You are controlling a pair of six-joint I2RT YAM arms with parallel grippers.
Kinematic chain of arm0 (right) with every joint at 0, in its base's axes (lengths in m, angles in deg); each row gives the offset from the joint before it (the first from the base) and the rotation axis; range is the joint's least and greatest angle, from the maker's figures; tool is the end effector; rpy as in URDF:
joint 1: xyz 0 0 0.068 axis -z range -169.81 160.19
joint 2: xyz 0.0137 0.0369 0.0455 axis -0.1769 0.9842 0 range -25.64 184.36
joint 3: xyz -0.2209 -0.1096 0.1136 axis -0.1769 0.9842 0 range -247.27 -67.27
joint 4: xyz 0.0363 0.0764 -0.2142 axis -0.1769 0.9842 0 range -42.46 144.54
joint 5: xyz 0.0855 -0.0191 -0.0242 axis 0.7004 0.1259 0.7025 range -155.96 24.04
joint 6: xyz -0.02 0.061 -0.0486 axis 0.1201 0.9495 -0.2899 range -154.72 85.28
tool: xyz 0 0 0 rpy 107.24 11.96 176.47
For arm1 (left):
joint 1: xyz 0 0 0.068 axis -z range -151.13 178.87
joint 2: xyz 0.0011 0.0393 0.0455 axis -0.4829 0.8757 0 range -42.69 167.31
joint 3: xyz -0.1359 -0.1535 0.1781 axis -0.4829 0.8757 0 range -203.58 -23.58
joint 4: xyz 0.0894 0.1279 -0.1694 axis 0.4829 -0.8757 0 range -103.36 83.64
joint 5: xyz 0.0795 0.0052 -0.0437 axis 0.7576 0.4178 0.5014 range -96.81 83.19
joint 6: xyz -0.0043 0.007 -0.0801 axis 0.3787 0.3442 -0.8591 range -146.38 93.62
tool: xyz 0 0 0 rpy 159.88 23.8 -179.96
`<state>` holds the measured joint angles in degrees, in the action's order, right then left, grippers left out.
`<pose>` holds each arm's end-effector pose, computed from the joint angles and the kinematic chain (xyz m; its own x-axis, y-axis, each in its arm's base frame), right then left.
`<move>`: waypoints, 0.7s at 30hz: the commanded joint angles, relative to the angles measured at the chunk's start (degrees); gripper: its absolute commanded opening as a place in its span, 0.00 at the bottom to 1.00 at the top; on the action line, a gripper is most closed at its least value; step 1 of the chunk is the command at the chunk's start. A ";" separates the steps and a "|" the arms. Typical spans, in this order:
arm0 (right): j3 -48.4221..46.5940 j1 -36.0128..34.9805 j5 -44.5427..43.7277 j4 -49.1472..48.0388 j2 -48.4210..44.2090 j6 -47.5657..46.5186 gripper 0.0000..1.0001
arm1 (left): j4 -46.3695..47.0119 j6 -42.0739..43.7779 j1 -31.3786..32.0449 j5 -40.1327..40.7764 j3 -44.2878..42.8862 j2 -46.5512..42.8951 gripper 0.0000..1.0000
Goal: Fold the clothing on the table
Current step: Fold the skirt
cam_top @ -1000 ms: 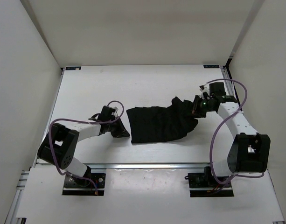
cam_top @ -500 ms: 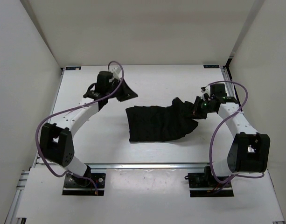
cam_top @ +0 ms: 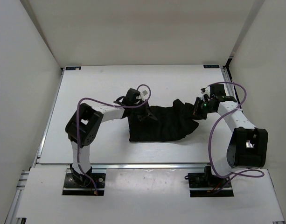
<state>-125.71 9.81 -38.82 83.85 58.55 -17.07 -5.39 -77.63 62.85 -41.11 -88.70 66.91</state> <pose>0.2734 0.0335 0.2170 -0.9084 0.2638 -0.3243 0.0586 0.8484 0.5261 0.3067 -0.2539 0.1652 -0.9817 -0.1152 -0.1515 0.0560 0.5859 -0.8084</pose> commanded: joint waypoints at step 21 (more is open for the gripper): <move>-3.96 -0.05 -0.42 -0.63 3.70 -0.42 0.00 | -6.07 4.66 3.72 14.44 -10.20 10.28 0.00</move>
<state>-126.76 9.76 -38.98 83.68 61.50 -17.14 -9.46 -75.01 65.76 -30.75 -96.74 77.03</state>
